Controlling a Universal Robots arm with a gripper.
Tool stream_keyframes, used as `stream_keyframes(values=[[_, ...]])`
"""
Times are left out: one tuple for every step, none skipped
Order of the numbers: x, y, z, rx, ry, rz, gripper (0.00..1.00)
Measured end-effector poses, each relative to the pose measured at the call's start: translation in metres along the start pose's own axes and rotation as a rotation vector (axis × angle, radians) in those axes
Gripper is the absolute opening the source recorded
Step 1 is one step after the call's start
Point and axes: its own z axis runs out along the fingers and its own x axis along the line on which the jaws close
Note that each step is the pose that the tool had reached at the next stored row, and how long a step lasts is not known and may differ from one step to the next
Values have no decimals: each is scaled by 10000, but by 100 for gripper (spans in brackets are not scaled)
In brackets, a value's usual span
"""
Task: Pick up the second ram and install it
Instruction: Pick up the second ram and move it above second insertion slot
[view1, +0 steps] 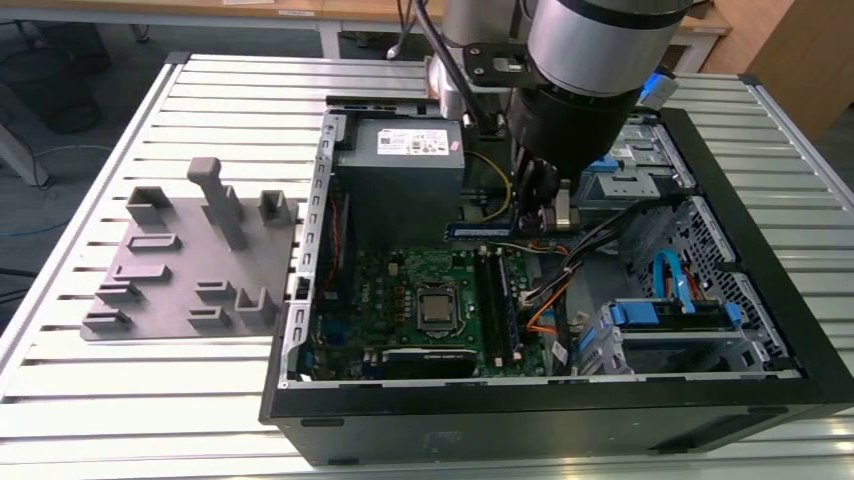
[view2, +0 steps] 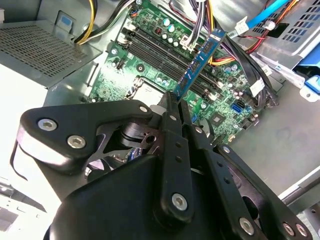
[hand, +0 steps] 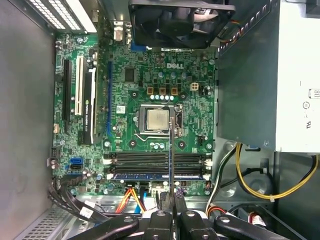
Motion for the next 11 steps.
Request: stream_keyframes(values=[[0,0,6,0,0,0,14],[1,0,11,0,0,0,14],[1,0,18,0,0,0,14],[2,0,23,0,-1,0,14],[2,0,29,0,0,0,14],[2,0,34,-1,0,0,14],[3,0,40,0,0,0,14],[3,0,45,0,0,0,14],[3,0,49,-1,0,0,14],[3,0,52,0,0,0,14],[4,0,57,0,0,0,14]])
